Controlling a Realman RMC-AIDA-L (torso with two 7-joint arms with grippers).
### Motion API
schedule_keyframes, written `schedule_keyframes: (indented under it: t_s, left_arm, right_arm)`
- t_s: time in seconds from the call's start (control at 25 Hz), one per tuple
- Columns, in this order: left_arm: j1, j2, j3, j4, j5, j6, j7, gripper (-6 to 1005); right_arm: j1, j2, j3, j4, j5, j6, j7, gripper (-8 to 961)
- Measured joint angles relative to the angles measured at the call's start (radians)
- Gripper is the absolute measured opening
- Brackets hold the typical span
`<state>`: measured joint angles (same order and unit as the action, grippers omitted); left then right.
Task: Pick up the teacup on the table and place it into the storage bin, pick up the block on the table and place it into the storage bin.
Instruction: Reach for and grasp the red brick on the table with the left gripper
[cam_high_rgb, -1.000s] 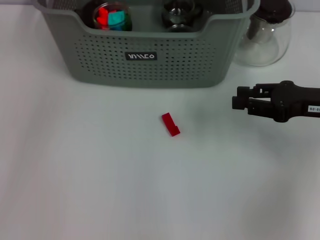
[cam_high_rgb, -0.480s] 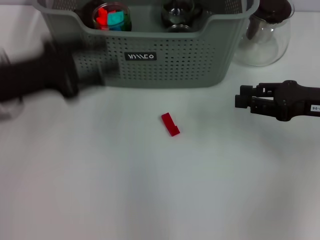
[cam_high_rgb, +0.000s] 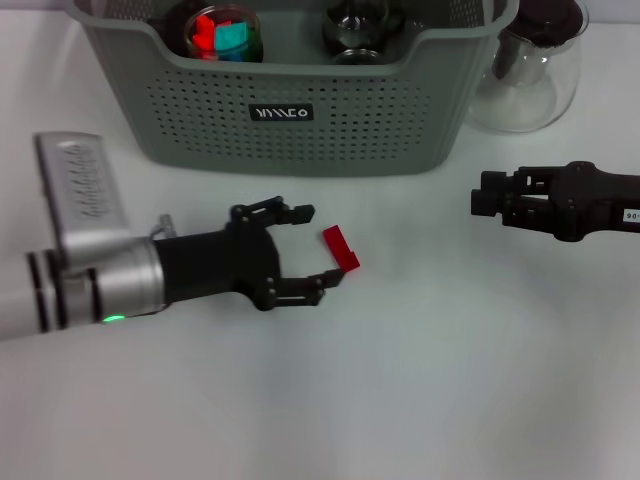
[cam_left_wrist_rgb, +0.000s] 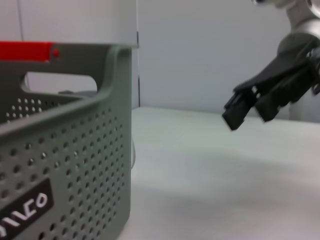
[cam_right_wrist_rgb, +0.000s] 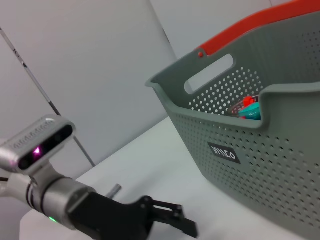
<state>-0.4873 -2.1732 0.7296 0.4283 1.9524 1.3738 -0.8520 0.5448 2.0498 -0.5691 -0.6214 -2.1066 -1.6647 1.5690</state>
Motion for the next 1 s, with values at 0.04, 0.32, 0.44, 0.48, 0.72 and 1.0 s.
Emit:
schedule_keyframes:
  t_s: [0.04,0.32,0.44,0.48,0.72,1.0]
  left_arm:
    - [-0.016,0.0,-0.002,-0.034,-0.002,-0.028,0.026,661]
    - [-0.071,-0.004,-0.004,-0.143,-0.027,-0.154,0.118,832]
    - [-0.082,-0.005,-0.004,-0.169,-0.06,-0.179,0.148,864]
    - [-0.085,-0.005,-0.004,-0.174,-0.065,-0.184,0.152,864]
    - [-0.099,-0.005,-0.001,-0.211,-0.066,-0.231,0.163,863]
    - [-0.105,-0.005,-0.006,-0.255,-0.116,-0.26,0.248,862]
  right_arm:
    - [-0.001,0.0,0.0,0.0,0.0,0.001,0.0,424]
    - [-0.003,0.0,0.0,0.0,0.0,-0.003,0.0,424]
    - [-0.003,0.0,-0.002,0.0,-0.002,-0.002,0.0,424]
    - [-0.002,0.0,-0.002,0.0,-0.002,-0.001,0.0,424]
    - [-0.002,0.001,-0.002,0.0,-0.003,-0.001,0.0,424]
    - [-0.003,0.001,-0.003,0.0,-0.004,0.001,0.0,424]
